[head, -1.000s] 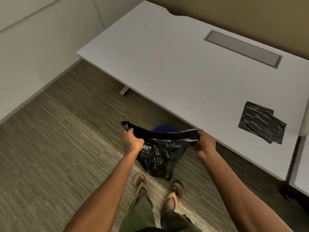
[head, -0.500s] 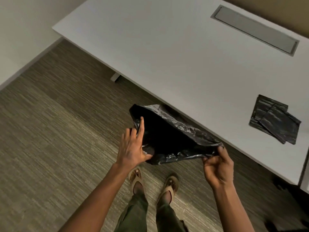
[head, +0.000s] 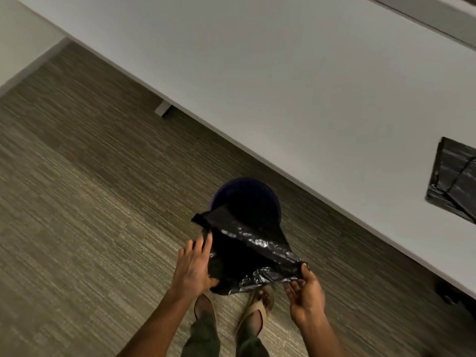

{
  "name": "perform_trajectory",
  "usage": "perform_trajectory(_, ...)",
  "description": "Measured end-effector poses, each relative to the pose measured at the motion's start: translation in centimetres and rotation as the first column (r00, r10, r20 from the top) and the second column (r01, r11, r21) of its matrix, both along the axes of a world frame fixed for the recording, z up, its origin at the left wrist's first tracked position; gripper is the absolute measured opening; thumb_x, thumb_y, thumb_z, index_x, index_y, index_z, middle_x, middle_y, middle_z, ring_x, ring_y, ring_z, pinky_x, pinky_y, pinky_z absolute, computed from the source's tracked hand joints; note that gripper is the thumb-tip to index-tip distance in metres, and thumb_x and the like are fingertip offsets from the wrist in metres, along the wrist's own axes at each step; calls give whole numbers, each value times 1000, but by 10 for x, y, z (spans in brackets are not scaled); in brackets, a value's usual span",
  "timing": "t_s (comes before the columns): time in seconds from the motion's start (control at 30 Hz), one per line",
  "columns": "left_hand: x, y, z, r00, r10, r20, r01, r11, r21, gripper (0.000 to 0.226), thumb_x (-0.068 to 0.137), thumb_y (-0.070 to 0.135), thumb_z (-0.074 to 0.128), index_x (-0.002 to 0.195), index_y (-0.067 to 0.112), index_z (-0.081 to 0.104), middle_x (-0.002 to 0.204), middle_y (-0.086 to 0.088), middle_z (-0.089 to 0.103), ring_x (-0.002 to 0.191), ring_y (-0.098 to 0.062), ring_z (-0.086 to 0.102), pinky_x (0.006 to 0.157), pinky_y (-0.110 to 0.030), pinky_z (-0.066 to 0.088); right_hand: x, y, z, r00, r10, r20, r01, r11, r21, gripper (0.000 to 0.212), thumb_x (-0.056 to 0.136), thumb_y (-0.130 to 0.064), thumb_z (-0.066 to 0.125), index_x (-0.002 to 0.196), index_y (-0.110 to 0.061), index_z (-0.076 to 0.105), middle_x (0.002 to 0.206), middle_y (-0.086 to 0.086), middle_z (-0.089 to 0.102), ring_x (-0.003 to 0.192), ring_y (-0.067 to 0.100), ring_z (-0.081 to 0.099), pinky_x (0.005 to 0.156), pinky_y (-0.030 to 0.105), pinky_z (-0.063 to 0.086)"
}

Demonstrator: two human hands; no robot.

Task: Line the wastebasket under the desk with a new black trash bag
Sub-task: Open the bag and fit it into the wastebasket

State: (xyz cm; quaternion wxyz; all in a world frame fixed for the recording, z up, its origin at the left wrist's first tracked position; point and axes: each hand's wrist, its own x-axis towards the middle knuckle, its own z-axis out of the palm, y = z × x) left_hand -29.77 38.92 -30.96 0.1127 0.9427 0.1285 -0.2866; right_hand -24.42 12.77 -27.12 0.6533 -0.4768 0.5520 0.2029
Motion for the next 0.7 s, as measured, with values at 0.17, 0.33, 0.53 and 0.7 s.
perform_trajectory(0.17, 5, -11, -37, 941, 333, 60, -317, 931, -182, 68, 77, 44, 80, 132, 13, 57, 143, -10, 50, 135, -31, 45, 111, -47, 40, 21, 6, -36, 991, -82, -102, 76, 995, -59, 9, 97, -16, 59, 94, -11, 66, 77, 11, 74, 66, 24, 68, 54, 36, 57)
perform_trajectory(0.33, 67, 1, -44, 258, 966, -18, -793, 201, -574, 31, 93, 23, 69, 115, 1, 71, 112, -15, 71, 110, -37, 68, 88, -44, 57, 90, 23, -82, 980, -192, -55, 174, 957, -233, 7, 88, 1, 59, 85, -5, 60, 102, 17, 72, 84, 31, 74, 73, 41, 64)
perform_trajectory(0.53, 130, 37, -87, 8, 997, -79, -810, -40, -585, 13, 96, 22, 66, 86, 14, 66, 77, 1, 64, 79, -23, 62, 54, -23, 43, 150, 18, -136, 939, 337, 64, -227, 751, -619, 54, 111, -38, 31, 115, -1, 71, 123, 24, 71, 110, 38, 67, 83, 37, 46)
perform_trajectory(0.7, 135, 51, -139, 318, 947, -40, -798, 244, -551, 38, 92, 5, 67, 127, 18, 66, 122, -7, 72, 114, -28, 68, 98, -42, 57, 155, 17, -188, 743, 645, -179, -544, 426, -723, 53, 109, -40, 34, 120, -2, 70, 127, 25, 69, 115, 43, 64, 93, 42, 47)
